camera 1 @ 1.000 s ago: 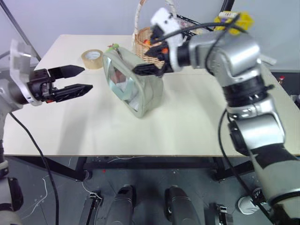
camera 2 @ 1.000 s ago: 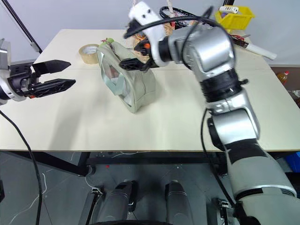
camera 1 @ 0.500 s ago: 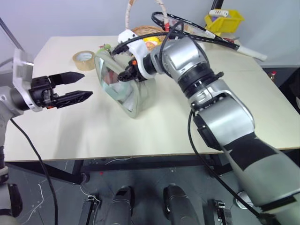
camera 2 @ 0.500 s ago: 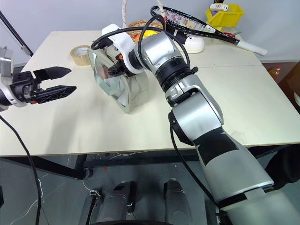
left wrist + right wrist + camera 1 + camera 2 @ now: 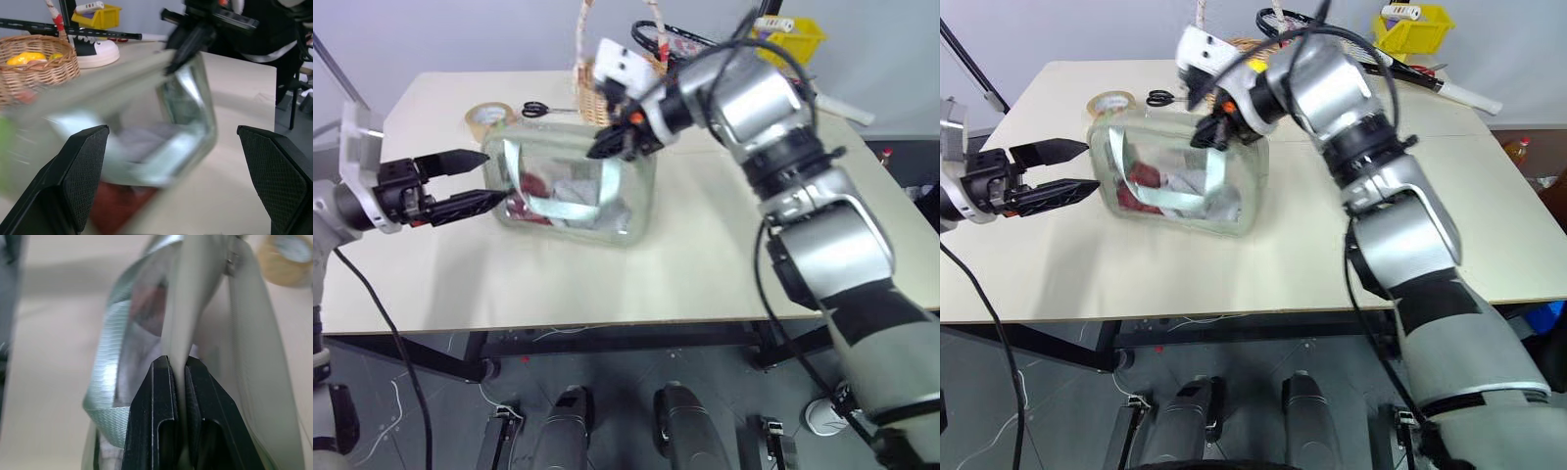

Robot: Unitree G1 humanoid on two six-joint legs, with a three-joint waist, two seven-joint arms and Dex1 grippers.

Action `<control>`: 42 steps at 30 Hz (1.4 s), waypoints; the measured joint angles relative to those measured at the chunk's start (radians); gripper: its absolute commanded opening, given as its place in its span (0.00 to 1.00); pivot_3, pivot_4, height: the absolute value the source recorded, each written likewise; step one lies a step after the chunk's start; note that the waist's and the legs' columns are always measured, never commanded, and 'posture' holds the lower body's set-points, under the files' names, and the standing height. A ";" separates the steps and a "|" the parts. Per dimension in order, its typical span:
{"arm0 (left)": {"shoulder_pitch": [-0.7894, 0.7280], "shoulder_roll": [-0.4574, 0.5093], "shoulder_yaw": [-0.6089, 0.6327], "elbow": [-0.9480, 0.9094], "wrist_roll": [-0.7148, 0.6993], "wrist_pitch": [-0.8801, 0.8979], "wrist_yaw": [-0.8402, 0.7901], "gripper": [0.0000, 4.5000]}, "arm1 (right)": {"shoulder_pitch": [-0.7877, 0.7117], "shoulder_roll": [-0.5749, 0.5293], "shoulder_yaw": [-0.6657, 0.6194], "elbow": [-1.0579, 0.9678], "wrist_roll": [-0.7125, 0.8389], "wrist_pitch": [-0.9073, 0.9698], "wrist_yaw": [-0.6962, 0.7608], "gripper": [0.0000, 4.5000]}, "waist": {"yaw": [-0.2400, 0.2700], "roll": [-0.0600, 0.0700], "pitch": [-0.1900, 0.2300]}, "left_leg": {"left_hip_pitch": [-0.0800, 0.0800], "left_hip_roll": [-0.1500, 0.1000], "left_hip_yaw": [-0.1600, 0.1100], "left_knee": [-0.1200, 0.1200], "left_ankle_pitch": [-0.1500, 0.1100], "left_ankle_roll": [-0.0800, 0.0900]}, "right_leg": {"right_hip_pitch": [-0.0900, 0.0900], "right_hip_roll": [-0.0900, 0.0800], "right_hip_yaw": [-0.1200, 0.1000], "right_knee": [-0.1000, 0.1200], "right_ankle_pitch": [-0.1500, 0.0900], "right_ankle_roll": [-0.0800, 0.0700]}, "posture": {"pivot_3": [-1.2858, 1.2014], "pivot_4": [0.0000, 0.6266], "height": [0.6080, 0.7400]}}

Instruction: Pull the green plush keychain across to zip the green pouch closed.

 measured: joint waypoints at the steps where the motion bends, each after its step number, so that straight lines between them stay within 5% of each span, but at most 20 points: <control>1: -0.001 0.000 -0.001 -0.001 0.000 -0.003 -0.001 1.00 | 0.028 -0.028 -0.001 -0.044 0.002 -0.011 0.022 0.02 | 0.000 0.000 0.000 | 0.000 0.000 0.000 0.000 0.000 0.000 | 0.000 0.000 0.000 0.001 0.000 -0.001 | 0.52 0.24 0.27; 13: -0.031 -0.001 -0.018 0.018 0.019 -0.012 -0.020 1.00 | 0.230 -0.165 -0.017 -0.435 0.023 0.096 0.022 0.02 | 0.002 0.000 0.000 | 0.001 0.001 -0.001 0.003 0.000 -0.001 | 0.000 -0.001 -0.001 0.004 -0.002 -0.003 | 0.52 0.24 0.27; 26: -0.079 -0.005 -0.053 0.052 0.044 -0.018 -0.056 1.00 | 0.254 -0.196 -0.047 -0.583 0.080 0.366 -0.115 0.02 | 0.004 0.000 0.000 | 0.000 0.001 -0.002 0.005 0.000 -0.001 | 0.002 -0.003 -0.003 0.004 -0.002 -0.003 | 0.52 0.24 0.27; 41: -0.079 -0.012 -0.074 0.058 0.063 -0.030 -0.065 1.00 | 0.334 -0.233 -0.063 -0.690 0.137 0.375 -0.176 0.02 | 0.002 0.000 0.000 | 0.000 0.001 -0.002 0.009 0.000 0.000 | 0.002 -0.003 -0.004 0.006 -0.002 -0.004 | 0.52 0.24 0.27; 42: -0.079 -0.012 -0.074 0.058 0.063 -0.030 -0.065 1.00 | 0.340 -0.236 -0.063 -0.690 0.137 0.354 -0.175 0.09 | 0.002 0.000 0.000 | 0.000 0.001 -0.002 0.009 0.000 0.000 | 0.002 -0.003 -0.004 0.006 -0.002 -0.004 | 0.52 0.24 0.27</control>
